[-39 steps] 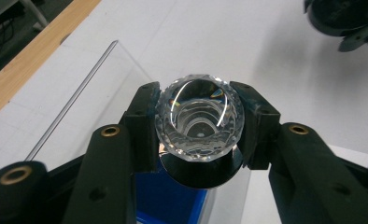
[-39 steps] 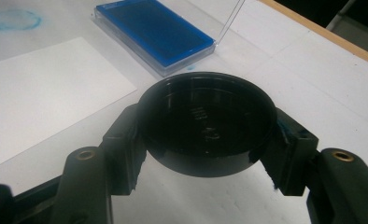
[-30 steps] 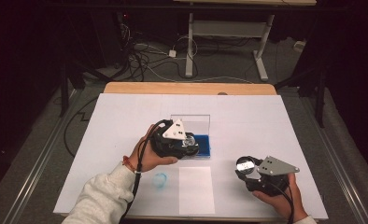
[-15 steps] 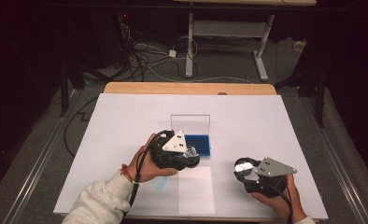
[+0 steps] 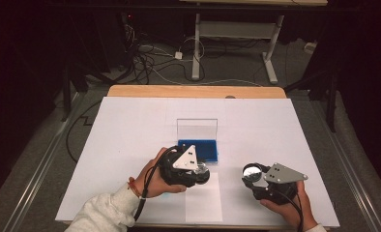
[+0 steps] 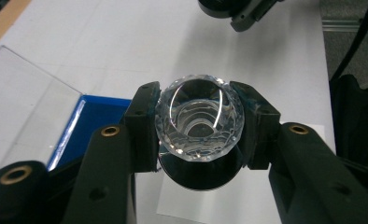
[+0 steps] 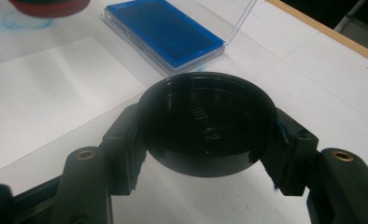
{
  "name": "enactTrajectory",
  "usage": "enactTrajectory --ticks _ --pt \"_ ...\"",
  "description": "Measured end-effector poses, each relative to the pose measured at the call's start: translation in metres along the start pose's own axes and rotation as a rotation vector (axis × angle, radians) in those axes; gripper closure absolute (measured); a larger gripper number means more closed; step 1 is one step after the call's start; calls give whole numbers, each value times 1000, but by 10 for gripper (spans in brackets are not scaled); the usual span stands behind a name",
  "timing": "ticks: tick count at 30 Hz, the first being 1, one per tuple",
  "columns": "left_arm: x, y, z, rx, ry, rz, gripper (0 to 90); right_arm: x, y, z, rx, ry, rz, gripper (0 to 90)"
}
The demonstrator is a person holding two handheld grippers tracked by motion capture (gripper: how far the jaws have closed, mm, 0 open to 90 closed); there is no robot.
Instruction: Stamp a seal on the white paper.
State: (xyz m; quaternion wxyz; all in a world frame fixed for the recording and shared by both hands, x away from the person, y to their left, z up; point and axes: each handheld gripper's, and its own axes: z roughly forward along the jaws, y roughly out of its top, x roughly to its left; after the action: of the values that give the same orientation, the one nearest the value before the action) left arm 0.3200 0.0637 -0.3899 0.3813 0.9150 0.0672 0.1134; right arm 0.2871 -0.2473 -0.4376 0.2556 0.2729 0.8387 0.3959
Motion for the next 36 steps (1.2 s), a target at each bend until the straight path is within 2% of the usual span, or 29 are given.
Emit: enactTrajectory --ticks 10,17,21,23,29,36 --pt "-12 -10 10 22 -18 -5 546 1 0 -1 -1 -1 0 390" --pt "-20 -17 23 59 -42 12 546 2 0 1 5 2 -7 390" --pt "-22 -20 28 61 -66 16 547 2 0 2 10 2 -7 389" --pt "-22 -20 29 54 -74 3 547 3 -1 3 14 5 -10 389" --pt "-23 -22 32 45 -82 -11 546 3 -1 3 18 5 -13 389" --pt "-26 -24 37 59 -103 -2 546 3 -1 4 23 7 -15 389"
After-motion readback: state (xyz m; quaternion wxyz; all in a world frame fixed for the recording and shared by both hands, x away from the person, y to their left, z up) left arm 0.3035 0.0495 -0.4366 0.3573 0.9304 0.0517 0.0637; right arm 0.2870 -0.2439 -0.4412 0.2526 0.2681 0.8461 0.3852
